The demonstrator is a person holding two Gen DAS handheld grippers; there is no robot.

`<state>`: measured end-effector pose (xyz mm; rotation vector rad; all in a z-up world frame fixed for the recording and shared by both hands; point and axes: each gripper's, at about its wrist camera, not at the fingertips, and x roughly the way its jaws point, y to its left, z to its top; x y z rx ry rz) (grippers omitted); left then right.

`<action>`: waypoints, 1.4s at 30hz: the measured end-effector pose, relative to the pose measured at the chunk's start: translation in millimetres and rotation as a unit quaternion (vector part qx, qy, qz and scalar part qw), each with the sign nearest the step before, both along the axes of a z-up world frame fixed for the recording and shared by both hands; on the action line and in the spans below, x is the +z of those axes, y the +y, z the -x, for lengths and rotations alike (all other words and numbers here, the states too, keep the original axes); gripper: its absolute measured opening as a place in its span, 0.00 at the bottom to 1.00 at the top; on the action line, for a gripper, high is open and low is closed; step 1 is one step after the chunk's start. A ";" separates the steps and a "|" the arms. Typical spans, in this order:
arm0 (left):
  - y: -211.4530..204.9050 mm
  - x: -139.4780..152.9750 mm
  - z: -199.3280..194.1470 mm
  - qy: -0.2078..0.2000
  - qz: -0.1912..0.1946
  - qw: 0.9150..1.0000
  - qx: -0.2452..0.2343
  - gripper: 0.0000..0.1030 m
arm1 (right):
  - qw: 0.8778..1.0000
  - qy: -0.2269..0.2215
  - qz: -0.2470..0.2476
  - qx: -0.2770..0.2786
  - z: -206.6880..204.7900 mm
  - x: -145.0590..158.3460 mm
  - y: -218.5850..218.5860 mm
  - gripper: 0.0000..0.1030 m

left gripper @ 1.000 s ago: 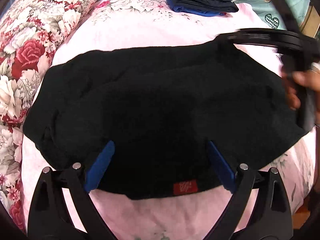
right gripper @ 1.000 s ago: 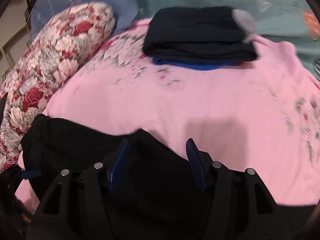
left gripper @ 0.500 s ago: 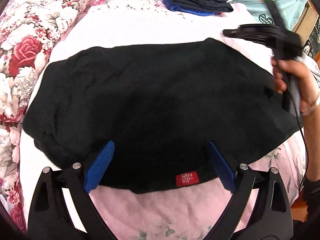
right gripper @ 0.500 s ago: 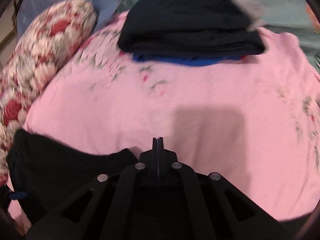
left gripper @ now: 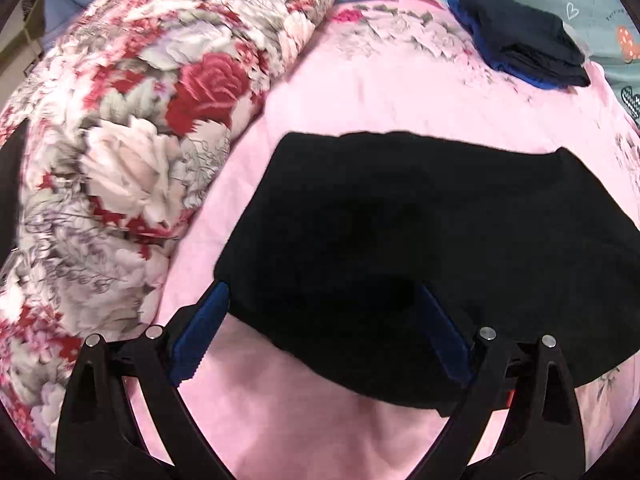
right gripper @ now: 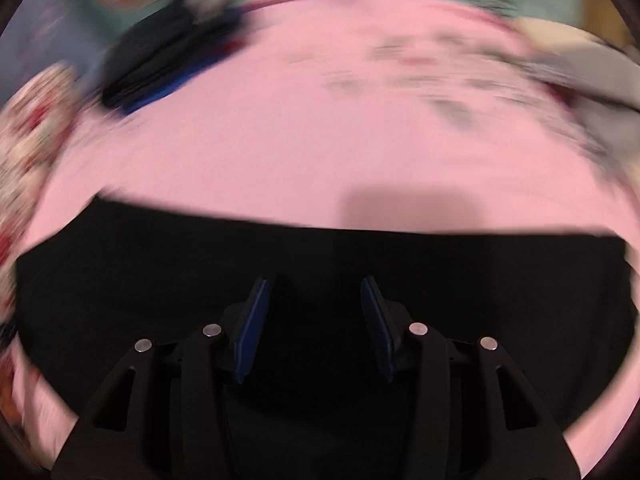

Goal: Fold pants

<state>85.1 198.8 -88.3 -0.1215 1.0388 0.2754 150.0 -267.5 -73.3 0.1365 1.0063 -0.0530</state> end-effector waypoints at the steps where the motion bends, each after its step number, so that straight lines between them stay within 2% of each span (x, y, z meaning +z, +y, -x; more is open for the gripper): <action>1: -1.1 3.2 3.9 -0.002 0.022 1.000 -0.003 0.92 | 1.000 -0.016 -0.012 0.006 13.2 5.5 -1.9 0.49; 3: -2.4 6.9 9.8 -0.001 0.047 0.999 -0.006 0.92 | 0.995 -0.029 -0.064 0.071 35.8 12.5 12.1 0.53; 4: -5.0 8.8 15.1 0.000 0.059 0.998 -0.010 0.92 | 0.991 -0.029 -0.082 0.102 46.0 14.2 22.0 0.59; 6: -11.4 11.4 23.3 0.000 0.067 0.998 -0.017 0.92 | 0.984 -0.024 -0.083 0.156 61.8 14.3 50.3 0.63; 8: -17.6 12.9 31.6 -0.003 0.070 0.997 -0.019 0.92 | 0.979 -0.019 -0.078 0.187 66.4 9.7 79.5 0.64; 10: -23.0 11.5 33.8 0.000 0.069 0.997 -0.024 0.92 | 0.975 -0.004 -0.088 0.204 64.7 1.5 100.3 0.64; 12: -26.5 3.9 32.7 0.012 0.052 0.998 -0.033 0.92 | 0.970 0.015 -0.104 0.219 59.9 -9.2 117.0 0.66; 13: -25.9 -4.9 29.1 0.031 0.028 0.999 -0.019 0.92 | 0.970 0.022 -0.098 0.222 57.0 -11.3 118.8 0.67; 14: -21.4 -9.8 24.5 0.041 0.024 0.999 -0.005 0.92 | 0.971 0.027 -0.085 0.223 57.4 -14.0 120.2 0.67; 17: -4.1 -9.0 20.1 0.046 0.080 0.995 0.029 0.92 | 0.974 0.035 -0.097 0.199 59.6 -11.1 98.7 0.67; 18: -3.6 -1.7 16.6 0.036 0.078 0.996 0.032 0.92 | 0.978 0.035 -0.096 0.184 60.3 -10.1 91.0 0.67; 21: -17.3 23.1 0.6 -0.001 0.046 0.999 0.001 0.92 | 0.982 0.005 -0.069 0.177 64.0 4.6 85.7 0.67; 25: -35.6 42.9 -43.7 -0.028 0.002 0.999 -0.029 0.92 | 0.973 -0.051 -0.085 0.210 47.7 31.9 106.8 0.67; 28: -38.7 36.9 -69.3 -0.011 -0.008 0.999 -0.036 0.92 | 0.974 -0.047 -0.071 0.211 23.7 37.7 130.9 0.67; 31: -30.7 25.7 -82.5 0.013 -0.005 0.999 -0.039 0.91 | 0.970 -0.035 -0.100 0.217 6.0 32.7 144.2 0.67; 35: -16.9 14.3 -95.0 0.013 -0.039 0.998 -0.037 0.91 | 0.964 -0.027 -0.136 0.229 -12.3 27.0 155.9 0.67; 37: -15.2 6.4 -103.8 0.019 -0.051 0.998 -0.042 0.91 | 0.964 -0.020 -0.130 0.232 -19.9 23.1 163.0 0.67; 42: -26.9 -9.3 -115.5 0.018 -0.138 0.988 -0.062 0.92 | 0.966 0.005 -0.139 0.217 -29.8 3.4 161.2 0.67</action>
